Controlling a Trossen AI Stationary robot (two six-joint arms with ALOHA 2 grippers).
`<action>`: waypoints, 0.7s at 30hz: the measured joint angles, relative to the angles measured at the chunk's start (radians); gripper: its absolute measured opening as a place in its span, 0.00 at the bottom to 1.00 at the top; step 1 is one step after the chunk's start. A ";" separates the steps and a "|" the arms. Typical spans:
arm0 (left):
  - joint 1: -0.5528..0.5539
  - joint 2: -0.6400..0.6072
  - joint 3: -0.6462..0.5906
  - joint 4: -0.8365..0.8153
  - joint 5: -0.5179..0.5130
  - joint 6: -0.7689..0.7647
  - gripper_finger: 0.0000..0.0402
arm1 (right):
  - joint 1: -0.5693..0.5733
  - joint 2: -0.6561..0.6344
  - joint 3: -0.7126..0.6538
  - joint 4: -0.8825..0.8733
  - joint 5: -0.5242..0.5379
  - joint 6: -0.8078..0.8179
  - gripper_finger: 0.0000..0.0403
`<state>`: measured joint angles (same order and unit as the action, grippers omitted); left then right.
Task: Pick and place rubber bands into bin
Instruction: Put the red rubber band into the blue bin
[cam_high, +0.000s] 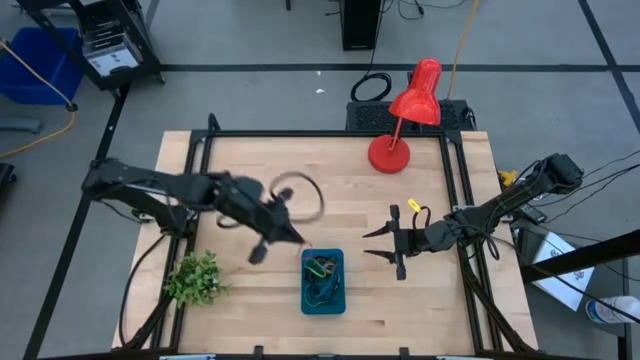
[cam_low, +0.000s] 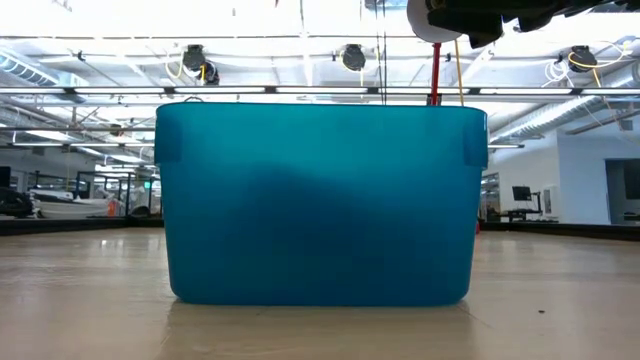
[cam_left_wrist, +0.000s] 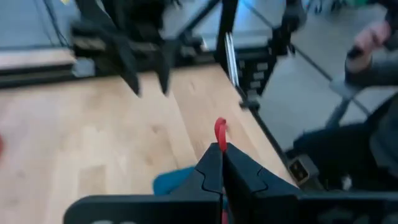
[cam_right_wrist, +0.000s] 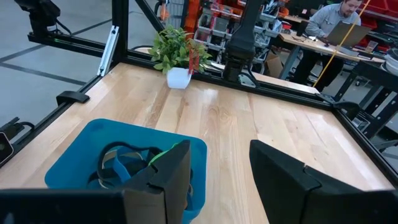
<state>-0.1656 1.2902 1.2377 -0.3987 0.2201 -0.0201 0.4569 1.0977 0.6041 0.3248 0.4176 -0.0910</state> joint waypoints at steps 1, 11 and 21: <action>-0.016 0.028 0.000 0.005 -0.006 0.000 0.01 | 0.000 0.000 0.000 0.000 0.000 0.000 0.39; -0.109 0.314 0.000 0.073 -0.041 0.034 0.01 | 0.000 0.000 0.000 0.000 0.000 0.000 0.39; -0.116 0.514 0.000 0.080 -0.037 -0.021 0.01 | 0.000 0.000 0.000 -0.001 0.000 0.018 0.39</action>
<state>-0.2820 1.8038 1.2377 -0.3185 0.1829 -0.0409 0.4568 1.0977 0.6041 0.3239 0.4175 -0.0734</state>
